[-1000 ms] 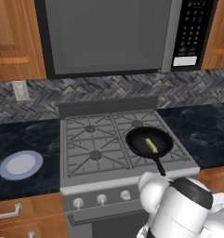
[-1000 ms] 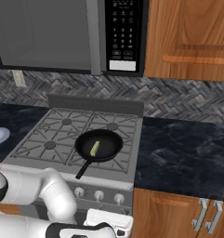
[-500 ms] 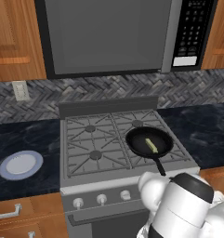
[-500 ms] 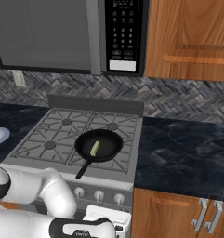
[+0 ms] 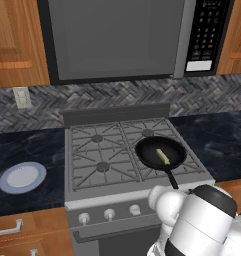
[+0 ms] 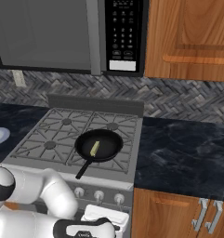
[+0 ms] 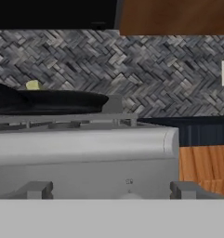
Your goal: Pick up the butter stick and place it in the pan. Then turn on the burner for the pan.
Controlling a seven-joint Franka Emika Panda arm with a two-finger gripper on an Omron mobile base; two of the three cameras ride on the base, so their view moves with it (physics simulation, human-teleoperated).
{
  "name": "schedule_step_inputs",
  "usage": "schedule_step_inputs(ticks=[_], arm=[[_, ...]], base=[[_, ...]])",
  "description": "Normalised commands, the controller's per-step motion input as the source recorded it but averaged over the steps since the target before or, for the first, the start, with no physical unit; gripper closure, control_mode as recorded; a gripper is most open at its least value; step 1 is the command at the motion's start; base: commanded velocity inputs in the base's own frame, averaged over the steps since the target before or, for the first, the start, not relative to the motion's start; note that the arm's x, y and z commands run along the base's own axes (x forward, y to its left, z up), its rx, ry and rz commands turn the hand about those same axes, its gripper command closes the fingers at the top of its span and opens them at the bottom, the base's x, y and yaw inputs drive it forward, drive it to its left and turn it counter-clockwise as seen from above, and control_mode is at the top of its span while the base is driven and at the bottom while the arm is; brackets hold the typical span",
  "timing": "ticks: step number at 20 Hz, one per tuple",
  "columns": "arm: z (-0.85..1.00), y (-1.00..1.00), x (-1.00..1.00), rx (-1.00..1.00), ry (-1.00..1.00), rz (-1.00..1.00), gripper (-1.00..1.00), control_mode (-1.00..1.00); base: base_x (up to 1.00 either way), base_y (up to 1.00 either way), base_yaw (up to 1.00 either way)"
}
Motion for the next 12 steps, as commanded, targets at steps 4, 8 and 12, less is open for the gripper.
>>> schedule_step_inputs(ticks=[4, 8, 12], arm=[[-0.19, -0.09, 0.00, 0.00, -0.04, 0.00, -1.00, -1.00], [-0.13, -0.12, 0.00, 0.00, -0.04, 0.00, -1.00, -1.00], [-0.06, -0.01, 0.04, 0.00, -0.03, 0.00, -1.00, -1.00]], base=[[0.00, 0.00, 0.00], [0.00, 0.00, 0.00], [0.00, 0.00, 0.00]])
